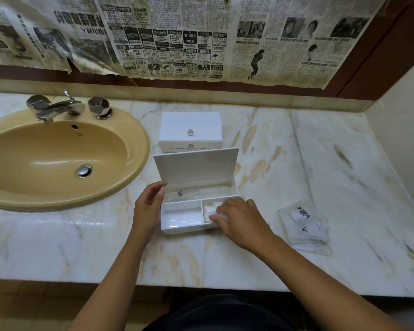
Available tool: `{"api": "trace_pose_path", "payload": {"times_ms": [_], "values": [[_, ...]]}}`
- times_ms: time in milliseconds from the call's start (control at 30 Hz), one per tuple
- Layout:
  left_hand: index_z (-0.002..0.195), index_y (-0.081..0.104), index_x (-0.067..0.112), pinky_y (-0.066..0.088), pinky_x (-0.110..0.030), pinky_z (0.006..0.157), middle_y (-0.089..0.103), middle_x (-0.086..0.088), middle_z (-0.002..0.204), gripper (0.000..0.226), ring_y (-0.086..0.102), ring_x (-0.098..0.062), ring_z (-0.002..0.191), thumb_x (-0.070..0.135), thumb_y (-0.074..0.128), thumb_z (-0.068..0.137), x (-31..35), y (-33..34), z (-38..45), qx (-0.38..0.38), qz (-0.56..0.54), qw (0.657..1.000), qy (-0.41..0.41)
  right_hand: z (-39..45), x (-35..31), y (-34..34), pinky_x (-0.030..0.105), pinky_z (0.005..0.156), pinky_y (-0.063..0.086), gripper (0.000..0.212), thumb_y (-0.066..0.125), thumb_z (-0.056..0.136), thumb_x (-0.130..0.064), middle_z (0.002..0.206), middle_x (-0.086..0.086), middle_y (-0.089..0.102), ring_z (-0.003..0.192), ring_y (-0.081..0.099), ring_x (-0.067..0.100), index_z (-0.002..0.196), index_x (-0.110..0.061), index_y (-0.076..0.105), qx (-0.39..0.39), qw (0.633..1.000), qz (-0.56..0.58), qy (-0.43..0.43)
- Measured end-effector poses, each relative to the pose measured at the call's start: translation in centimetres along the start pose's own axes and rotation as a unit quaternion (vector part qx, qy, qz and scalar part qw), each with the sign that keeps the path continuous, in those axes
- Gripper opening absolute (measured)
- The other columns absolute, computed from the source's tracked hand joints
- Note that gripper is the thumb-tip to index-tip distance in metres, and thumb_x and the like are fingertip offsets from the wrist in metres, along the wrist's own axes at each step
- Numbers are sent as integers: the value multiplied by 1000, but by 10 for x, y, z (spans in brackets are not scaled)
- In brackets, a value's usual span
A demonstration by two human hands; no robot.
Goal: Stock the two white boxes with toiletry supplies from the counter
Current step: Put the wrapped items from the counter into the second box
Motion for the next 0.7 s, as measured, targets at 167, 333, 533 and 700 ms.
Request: {"api": "trace_pose_path", "payload": {"times_ms": [167, 333, 533, 700], "values": [[111, 64, 25, 41, -2, 86, 64, 14, 112, 21, 57, 10, 103, 13, 50, 100, 1, 0, 0, 0, -2, 1000, 5, 0, 17, -28, 35, 84, 38, 20, 55, 95, -26, 104, 1, 66, 99, 58, 23, 104, -14, 69, 121, 990, 76, 11], [112, 64, 23, 41, 0, 84, 64, 13, 112, 21, 57, 11, 102, 13, 51, 100, 2, 0, 0, 1, 0, 1000, 5, 0, 51, -41, 38, 83, 42, 25, 57, 86, -5, 98, 8, 63, 93, 59, 28, 109, -10, 65, 163, 980, 73, 91], [113, 64, 24, 42, -9, 87, 64, 9, 113, 21, 58, -1, 107, 15, 50, 101, 2, 0, -1, 0, -2, 1000, -1, -5, 80, -7, 31, 88, 35, 36, 62, 86, -24, 116, 0, 55, 108, 52, 21, 121, -22, 53, -37, 988, 9, 153], [115, 63, 23, 42, -14, 91, 64, 6, 115, 21, 57, -7, 109, 15, 50, 101, 2, 0, -1, 1, 0, 1000, -3, -14, 83, 22, 26, 74, 31, 33, 63, 84, -20, 112, -1, 56, 103, 54, 21, 116, -23, 54, -105, 983, -14, 150]]}}
Point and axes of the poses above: each hand's wrist, its own z-axis towards the middle knuckle, its own y-axis out of the palm, x = y × z, the point moved 9 cm from there along z, towards the middle knuckle
